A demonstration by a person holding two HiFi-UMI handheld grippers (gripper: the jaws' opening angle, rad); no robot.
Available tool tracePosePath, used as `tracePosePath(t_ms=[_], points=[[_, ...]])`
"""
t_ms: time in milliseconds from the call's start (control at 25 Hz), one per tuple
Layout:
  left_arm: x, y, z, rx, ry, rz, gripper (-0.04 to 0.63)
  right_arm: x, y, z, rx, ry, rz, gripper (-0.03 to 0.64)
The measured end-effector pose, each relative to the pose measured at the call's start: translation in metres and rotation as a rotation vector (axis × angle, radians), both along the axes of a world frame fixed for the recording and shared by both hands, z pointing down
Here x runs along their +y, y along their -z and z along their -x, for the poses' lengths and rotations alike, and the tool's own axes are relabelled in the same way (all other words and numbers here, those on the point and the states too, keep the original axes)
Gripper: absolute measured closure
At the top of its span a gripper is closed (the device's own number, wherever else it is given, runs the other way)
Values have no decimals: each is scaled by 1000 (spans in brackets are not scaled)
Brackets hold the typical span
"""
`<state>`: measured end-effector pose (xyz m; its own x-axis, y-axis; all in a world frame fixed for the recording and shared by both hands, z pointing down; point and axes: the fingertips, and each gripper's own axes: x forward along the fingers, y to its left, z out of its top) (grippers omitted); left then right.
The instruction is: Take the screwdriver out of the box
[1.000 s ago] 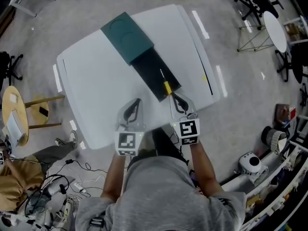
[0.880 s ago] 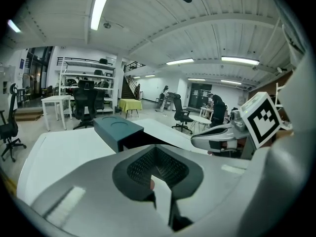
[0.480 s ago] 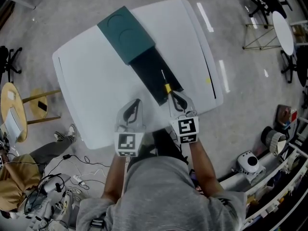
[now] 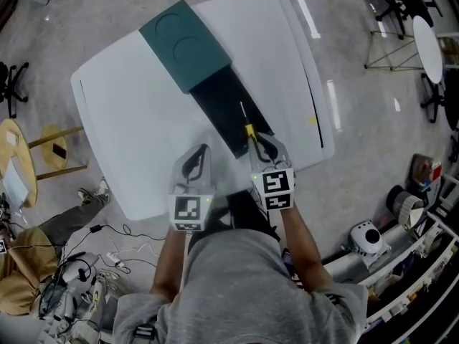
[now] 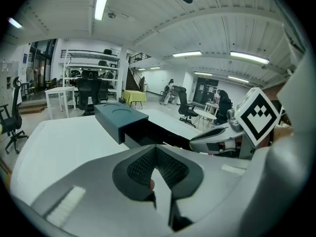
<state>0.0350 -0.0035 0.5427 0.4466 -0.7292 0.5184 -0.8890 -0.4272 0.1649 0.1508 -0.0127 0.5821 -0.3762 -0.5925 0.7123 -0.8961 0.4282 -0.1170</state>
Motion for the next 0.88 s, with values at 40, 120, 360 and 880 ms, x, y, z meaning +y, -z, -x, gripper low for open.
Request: tracePosePath(t_ms=[40,120,360,880], points=[[0,-1,0,-1,2,3,583,0,-1,0,2,1,12,576],[-1,-2,0,-1,5,6,583,-1,-3,0,11,2,31,560],[-4,-8,-1,-2,11,18,583,0,-17,1,24,13,98,495],[-7,-11,0,-10,30,32,583,3,-34,9,79,70,178,460]])
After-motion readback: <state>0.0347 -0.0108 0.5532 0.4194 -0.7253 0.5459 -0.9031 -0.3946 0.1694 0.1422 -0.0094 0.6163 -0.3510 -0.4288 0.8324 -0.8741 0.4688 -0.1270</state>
